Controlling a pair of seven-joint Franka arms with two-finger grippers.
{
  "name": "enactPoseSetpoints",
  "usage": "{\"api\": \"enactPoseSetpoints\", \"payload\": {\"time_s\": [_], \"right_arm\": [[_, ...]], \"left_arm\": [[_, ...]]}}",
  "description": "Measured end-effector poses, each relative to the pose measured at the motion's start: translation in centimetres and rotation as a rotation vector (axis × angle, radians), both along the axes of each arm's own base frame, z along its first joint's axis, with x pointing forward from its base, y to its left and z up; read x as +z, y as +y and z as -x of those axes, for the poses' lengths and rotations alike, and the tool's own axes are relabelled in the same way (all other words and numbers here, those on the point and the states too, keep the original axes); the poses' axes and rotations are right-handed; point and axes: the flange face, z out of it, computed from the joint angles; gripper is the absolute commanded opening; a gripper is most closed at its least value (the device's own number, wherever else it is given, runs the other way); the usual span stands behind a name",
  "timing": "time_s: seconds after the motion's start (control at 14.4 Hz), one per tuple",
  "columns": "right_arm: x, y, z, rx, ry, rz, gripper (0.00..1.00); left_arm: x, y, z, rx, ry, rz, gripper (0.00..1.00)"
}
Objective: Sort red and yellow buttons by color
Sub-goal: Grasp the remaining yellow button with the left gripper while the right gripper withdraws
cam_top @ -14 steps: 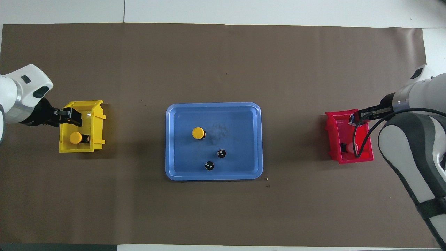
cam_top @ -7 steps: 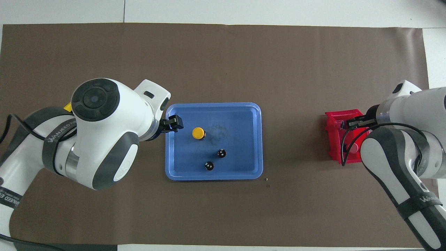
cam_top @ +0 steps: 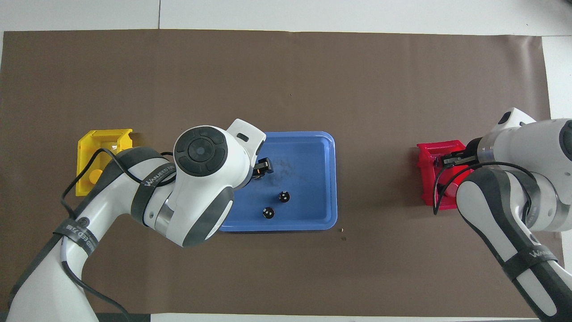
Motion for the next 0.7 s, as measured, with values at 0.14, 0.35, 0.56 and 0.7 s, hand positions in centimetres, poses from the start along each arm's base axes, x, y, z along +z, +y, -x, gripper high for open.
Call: {"api": "enactPoseSetpoints", "payload": {"time_s": [0.14,0.35,0.56,0.7], "right_arm": [[-0.3,0.0,0.1,0.0,-0.005,0.001,0.32],[-0.4,0.0,0.2,0.0,-0.007,0.001,0.56],[-0.4,0.1,0.2,0.002,-0.007,0.001,0.6],[-0.3,0.2,0.1,0.008,-0.009,0.001,0.6]], "left_arm": [[-1.6,-1.2,0.5,-0.007,0.007,-0.007,0.91],[-4.2,-1.9,0.4,-0.019,0.013,-0.018,0.91],[-5.6,-2.0,0.3,-0.055,0.002,-0.044,0.91],[-5.5,-1.4,-0.3,-0.064,-0.003,-0.044,0.91]]}}
